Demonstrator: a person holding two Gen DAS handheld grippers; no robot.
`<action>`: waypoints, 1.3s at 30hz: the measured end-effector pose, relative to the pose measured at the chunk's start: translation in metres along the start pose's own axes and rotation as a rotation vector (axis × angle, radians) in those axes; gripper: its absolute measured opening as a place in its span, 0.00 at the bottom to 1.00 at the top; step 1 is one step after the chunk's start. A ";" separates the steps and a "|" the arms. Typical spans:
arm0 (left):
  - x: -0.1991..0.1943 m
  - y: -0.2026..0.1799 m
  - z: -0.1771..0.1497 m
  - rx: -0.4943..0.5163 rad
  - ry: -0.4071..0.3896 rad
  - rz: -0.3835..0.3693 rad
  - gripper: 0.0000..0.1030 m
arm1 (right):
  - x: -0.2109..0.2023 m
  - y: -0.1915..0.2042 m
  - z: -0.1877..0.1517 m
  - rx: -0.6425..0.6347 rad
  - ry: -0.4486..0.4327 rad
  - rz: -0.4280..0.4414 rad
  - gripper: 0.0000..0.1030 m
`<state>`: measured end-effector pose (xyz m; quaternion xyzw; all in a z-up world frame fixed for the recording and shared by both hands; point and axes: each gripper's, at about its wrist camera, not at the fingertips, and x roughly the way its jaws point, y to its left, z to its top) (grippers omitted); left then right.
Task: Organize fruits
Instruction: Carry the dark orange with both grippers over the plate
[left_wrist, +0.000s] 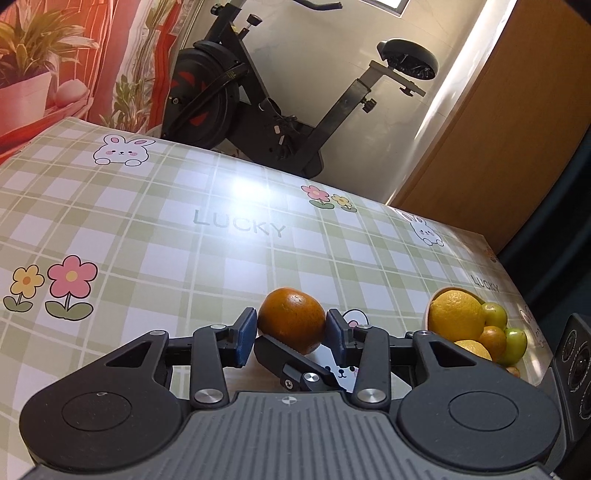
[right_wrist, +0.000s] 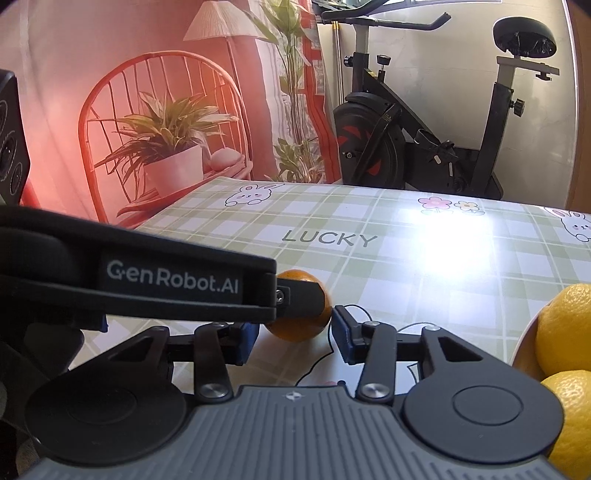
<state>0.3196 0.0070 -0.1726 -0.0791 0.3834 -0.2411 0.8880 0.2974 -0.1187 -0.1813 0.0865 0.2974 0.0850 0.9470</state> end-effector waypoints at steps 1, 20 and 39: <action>-0.003 -0.005 -0.003 0.022 -0.004 0.005 0.42 | -0.004 0.000 -0.002 0.003 -0.002 0.005 0.45; -0.059 -0.073 -0.046 0.006 -0.050 -0.009 0.42 | -0.103 -0.013 -0.046 0.007 -0.135 0.042 0.44; -0.021 -0.181 -0.061 0.149 0.033 -0.126 0.44 | -0.200 -0.079 -0.070 0.029 -0.228 -0.152 0.44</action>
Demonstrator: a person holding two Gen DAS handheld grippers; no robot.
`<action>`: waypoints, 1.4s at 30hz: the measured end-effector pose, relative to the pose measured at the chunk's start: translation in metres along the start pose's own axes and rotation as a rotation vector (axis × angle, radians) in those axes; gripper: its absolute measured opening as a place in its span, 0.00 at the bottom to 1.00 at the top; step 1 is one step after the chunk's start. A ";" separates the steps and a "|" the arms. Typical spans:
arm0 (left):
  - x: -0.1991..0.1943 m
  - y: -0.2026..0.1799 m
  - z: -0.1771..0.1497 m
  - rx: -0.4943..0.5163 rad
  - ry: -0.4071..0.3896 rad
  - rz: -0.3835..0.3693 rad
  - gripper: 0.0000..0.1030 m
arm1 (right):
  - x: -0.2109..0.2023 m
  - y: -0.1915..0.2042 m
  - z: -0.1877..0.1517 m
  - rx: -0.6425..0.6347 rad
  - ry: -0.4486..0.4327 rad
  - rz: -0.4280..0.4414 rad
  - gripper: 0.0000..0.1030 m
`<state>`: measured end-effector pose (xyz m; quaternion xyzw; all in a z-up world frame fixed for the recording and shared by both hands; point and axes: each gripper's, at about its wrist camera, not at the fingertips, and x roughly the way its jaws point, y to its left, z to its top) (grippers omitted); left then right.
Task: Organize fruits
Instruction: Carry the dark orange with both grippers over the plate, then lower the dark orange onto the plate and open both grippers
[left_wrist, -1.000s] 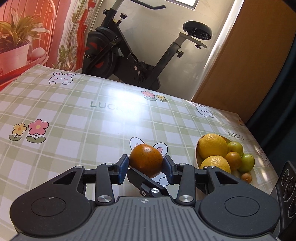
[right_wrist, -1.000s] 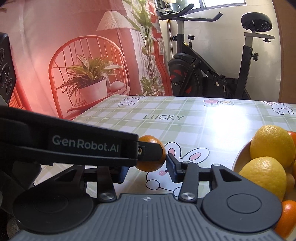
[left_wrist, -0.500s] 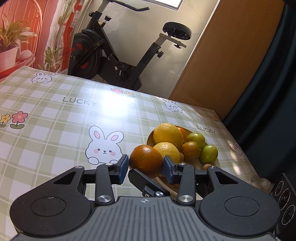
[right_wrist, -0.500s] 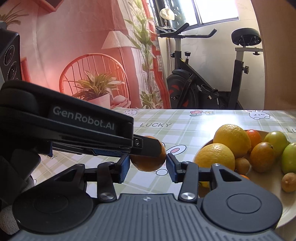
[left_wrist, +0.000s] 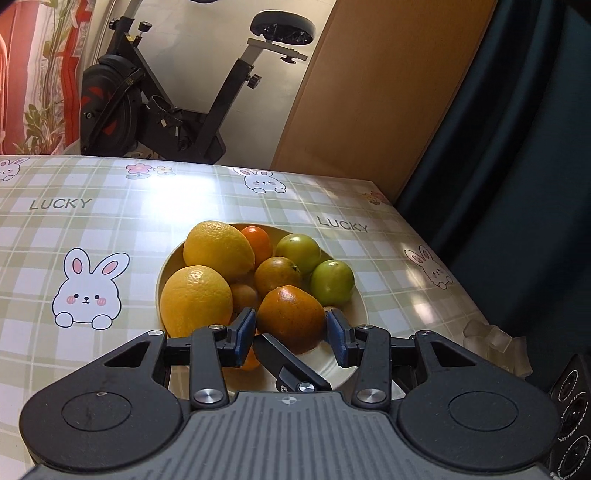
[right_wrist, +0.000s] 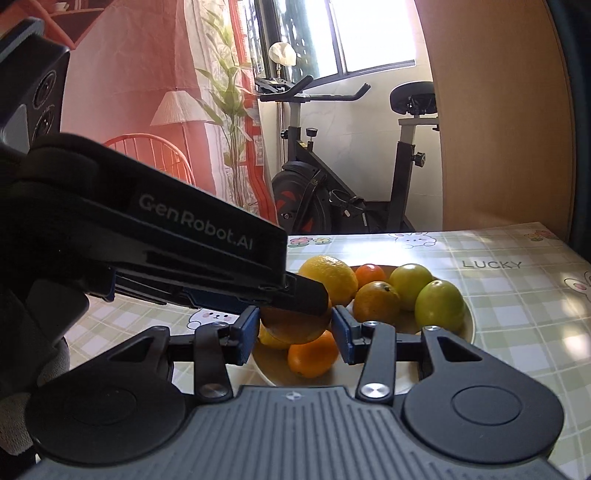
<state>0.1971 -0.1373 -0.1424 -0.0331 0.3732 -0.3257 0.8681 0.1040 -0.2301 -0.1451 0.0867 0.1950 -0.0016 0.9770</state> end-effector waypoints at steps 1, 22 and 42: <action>0.005 -0.002 0.002 0.002 0.007 -0.003 0.44 | 0.001 -0.004 0.000 0.002 0.002 -0.018 0.44; 0.044 0.000 0.008 -0.010 0.103 -0.023 0.42 | 0.020 -0.048 -0.002 0.140 0.077 -0.048 0.45; 0.032 0.004 0.011 -0.011 0.067 -0.039 0.45 | 0.029 -0.047 0.000 0.168 0.115 -0.077 0.46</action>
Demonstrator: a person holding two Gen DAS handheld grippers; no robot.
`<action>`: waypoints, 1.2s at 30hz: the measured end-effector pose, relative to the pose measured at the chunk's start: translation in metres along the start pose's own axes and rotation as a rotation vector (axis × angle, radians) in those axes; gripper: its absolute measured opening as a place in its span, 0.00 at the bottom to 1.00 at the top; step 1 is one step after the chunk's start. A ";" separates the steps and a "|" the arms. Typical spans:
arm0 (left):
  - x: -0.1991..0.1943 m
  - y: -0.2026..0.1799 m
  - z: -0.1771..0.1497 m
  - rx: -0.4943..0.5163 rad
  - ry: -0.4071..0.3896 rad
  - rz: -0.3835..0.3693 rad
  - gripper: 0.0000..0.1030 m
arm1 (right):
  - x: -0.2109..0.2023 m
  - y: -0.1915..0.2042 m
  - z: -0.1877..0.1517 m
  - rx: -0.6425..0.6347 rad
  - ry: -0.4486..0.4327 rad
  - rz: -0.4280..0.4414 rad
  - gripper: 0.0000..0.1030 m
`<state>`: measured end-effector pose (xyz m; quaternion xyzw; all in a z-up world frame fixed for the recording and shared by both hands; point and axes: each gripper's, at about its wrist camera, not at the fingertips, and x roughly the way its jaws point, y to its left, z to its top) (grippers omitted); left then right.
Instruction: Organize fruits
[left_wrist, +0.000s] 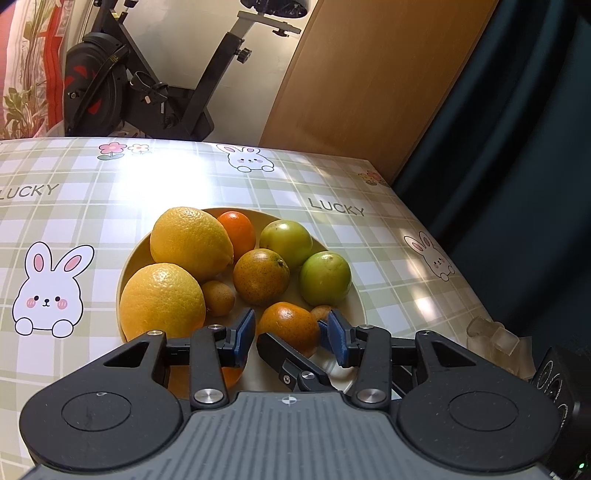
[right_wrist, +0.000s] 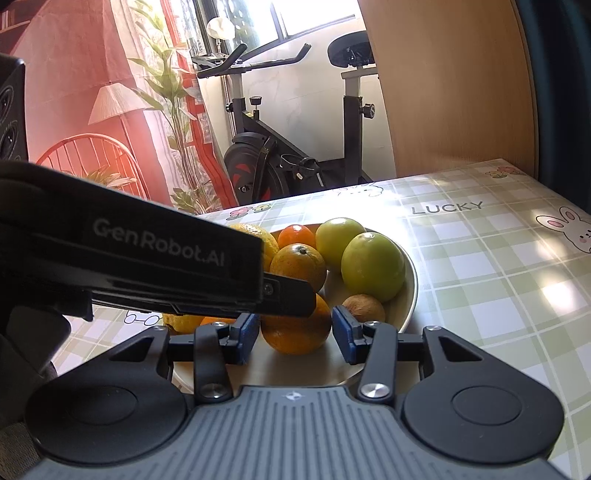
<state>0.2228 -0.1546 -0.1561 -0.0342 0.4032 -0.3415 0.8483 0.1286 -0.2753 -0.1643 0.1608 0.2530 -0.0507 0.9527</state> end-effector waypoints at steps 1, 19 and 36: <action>-0.004 0.001 0.000 -0.002 -0.009 0.002 0.46 | 0.000 0.000 0.000 0.001 0.002 0.000 0.46; -0.112 0.023 0.000 0.025 -0.232 0.240 0.85 | -0.008 -0.001 0.000 0.009 -0.011 -0.014 0.57; -0.195 0.002 0.008 0.053 -0.431 0.315 0.92 | -0.084 0.020 0.065 0.047 -0.105 0.013 1.00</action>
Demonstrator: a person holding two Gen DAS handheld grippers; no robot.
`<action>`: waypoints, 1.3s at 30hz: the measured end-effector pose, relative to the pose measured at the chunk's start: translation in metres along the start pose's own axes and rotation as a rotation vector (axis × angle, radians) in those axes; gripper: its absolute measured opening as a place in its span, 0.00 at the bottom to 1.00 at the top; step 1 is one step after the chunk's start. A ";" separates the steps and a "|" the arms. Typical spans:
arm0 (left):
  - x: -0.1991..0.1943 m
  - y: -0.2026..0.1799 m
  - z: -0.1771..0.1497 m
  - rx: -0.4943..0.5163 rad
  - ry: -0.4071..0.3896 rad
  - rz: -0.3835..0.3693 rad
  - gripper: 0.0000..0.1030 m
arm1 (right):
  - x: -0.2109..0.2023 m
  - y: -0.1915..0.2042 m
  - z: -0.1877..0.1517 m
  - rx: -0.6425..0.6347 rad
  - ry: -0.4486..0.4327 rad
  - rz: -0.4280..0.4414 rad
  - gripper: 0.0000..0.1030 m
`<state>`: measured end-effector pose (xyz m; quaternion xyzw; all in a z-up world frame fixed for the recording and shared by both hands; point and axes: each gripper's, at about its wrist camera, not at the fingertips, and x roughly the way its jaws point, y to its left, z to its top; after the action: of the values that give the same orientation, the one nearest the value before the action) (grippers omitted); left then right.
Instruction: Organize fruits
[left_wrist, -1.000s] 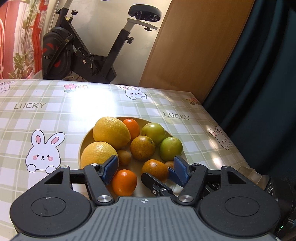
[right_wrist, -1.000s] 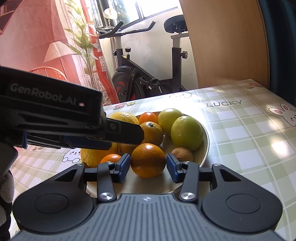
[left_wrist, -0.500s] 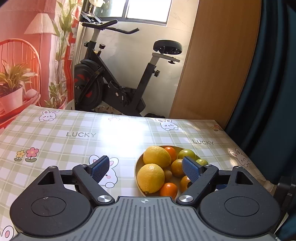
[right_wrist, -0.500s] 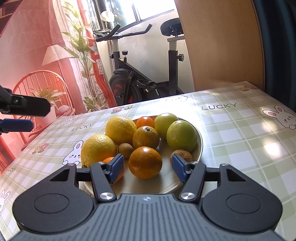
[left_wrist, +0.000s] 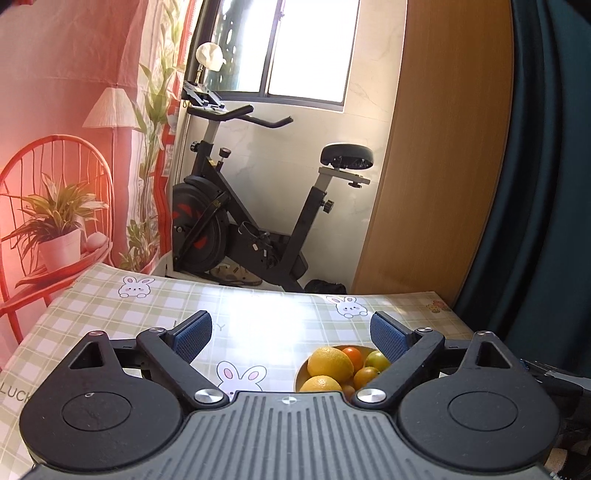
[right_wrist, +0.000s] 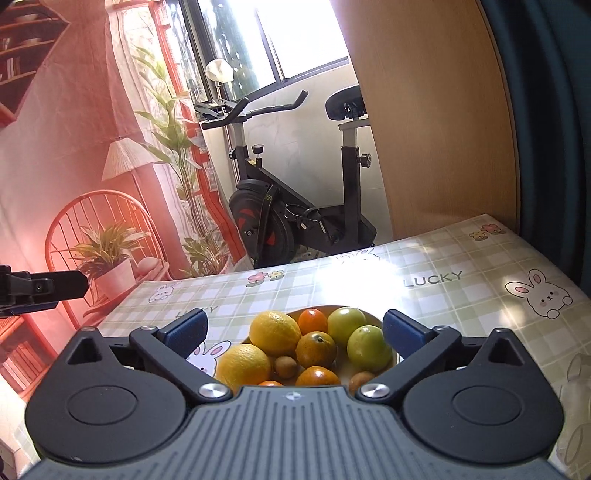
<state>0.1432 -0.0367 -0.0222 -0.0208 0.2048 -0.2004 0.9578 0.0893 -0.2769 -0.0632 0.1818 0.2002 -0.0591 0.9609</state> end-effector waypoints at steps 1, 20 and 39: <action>-0.006 -0.001 0.003 0.002 -0.016 0.001 0.92 | -0.005 0.003 0.003 0.001 -0.005 0.000 1.00; -0.099 -0.022 0.024 0.124 -0.162 0.197 0.96 | -0.095 0.070 0.040 -0.149 0.020 -0.104 1.00; -0.118 -0.027 0.028 0.124 -0.167 0.202 0.97 | -0.124 0.086 0.042 -0.182 -0.003 -0.074 1.00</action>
<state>0.0460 -0.0162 0.0523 0.0424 0.1128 -0.1127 0.9863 0.0080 -0.2074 0.0510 0.0861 0.2097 -0.0762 0.9710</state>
